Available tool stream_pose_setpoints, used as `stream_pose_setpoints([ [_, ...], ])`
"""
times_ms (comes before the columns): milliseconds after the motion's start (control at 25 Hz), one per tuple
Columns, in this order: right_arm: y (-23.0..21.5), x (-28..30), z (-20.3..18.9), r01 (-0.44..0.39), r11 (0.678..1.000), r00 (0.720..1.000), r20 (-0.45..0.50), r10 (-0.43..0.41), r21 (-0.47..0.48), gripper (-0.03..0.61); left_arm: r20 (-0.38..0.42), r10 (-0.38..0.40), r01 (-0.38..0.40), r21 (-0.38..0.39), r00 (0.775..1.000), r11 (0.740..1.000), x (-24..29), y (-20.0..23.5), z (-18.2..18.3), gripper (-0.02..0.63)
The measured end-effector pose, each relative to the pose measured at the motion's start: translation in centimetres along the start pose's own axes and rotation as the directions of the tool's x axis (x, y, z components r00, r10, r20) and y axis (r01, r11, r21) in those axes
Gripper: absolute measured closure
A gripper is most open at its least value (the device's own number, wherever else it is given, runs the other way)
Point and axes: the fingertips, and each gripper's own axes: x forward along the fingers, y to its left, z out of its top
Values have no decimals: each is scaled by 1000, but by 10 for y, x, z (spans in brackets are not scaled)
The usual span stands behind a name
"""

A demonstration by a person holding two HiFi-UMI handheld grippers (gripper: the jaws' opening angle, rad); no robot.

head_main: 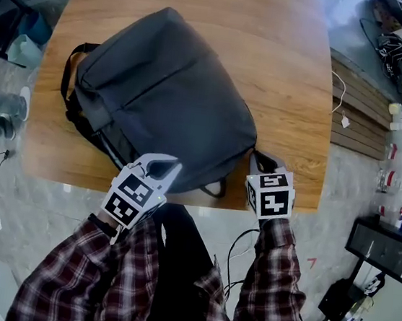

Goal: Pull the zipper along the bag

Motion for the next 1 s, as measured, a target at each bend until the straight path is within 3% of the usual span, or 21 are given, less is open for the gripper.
stream_pose_setpoints([
  [200,38,-24,-41,-70,995,997,-27,72,77,560,-120,-6,31,209,993,977,-2,25,1,604],
  [360,89,-37,-52,-196,963,981,35,193,186,560,-189,87,-23,317,978,948,3,65,17,604],
  [440,116,-39,-48,-256,941,967,69,247,223,560,-211,228,-139,364,951,921,3,85,28,604],
  [480,128,-39,-44,-275,934,961,78,264,229,560,-202,324,-225,399,924,889,1,93,36,604],
  [560,147,-37,-33,-298,927,954,92,284,228,560,-114,488,-397,438,865,806,-9,97,58,604],
  [600,154,-37,-27,-309,924,951,100,293,227,560,-49,518,-455,409,854,791,-14,90,71,604],
  [640,160,-37,-22,-320,921,947,107,303,224,560,8,504,-475,348,864,808,-18,76,84,604],
  [680,165,-38,-18,-331,919,943,111,314,215,560,49,456,-451,268,889,851,-18,58,92,604],
  [760,176,-39,-14,-344,923,938,108,329,175,560,75,315,-322,96,946,942,-6,22,95,604],
  [800,180,-39,-14,-345,926,938,103,332,155,560,65,256,-258,26,964,966,4,10,88,604],
  [880,185,-38,-15,-342,930,939,92,332,132,560,22,205,-204,-30,979,978,20,2,68,604],
  [1000,184,-37,-18,-332,939,942,83,325,95,560,-24,184,-183,11,983,983,30,5,43,604],
])
